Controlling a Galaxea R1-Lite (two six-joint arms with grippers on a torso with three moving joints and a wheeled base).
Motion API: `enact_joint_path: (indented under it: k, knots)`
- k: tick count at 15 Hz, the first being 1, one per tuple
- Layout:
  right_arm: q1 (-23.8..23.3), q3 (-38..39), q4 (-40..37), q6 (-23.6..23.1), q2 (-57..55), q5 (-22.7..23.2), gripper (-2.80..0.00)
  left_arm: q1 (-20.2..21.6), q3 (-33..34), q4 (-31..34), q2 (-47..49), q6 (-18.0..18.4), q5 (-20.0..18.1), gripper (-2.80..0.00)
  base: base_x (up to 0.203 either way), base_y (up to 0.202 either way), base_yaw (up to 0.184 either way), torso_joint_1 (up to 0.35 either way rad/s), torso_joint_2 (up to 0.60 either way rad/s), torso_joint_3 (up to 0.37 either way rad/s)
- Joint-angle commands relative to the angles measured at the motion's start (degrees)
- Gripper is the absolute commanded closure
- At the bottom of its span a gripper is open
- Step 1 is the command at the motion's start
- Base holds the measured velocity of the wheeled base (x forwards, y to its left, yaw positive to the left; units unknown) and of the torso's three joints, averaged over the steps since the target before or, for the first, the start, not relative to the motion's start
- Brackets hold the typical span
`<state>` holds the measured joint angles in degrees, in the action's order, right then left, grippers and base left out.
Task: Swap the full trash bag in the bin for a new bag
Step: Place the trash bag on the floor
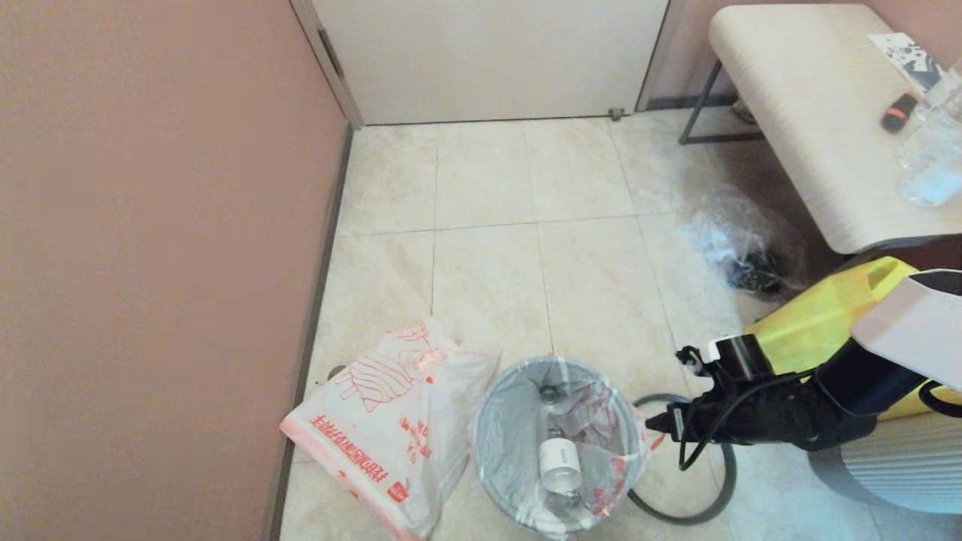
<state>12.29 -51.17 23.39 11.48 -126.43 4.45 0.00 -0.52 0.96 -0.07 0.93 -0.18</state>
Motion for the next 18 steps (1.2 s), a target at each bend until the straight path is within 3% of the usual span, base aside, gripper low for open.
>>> enact_joint_path:
  k: [1, 15, 16, 18]
  knots:
    - [0.02, -0.90, 0.16, 0.02, -1.68, -0.09, -2.80, 0.00, 0.00, 0.00, 0.07, 0.04, 0.01, 0.00, 0.000, 0.000, 0.000, 0.000, 0.00, 0.000]
    - [-0.60, -6.66, 0.16, -0.67, -8.04, -5.42, -2.80, 0.00, 0.00, 0.00, 0.07, 0.04, 0.01, 0.00, 0.000, 0.000, 0.000, 0.000, 0.00, 0.000]
    - [-0.60, -6.66, 0.16, -1.08, -7.80, -5.42, 0.00, 0.00, 0.00, 0.00, 0.07, 0.04, 0.01, 0.00, 0.000, 0.000, 0.000, 0.000, 0.00, 0.000]
    - [-0.60, -6.39, 0.07, -1.20, -7.42, -5.50, 0.00, 0.00, 0.00, 0.00, 0.07, 0.04, 0.01, 0.00, 0.000, 0.000, 0.000, 0.000, 0.00, 0.000]
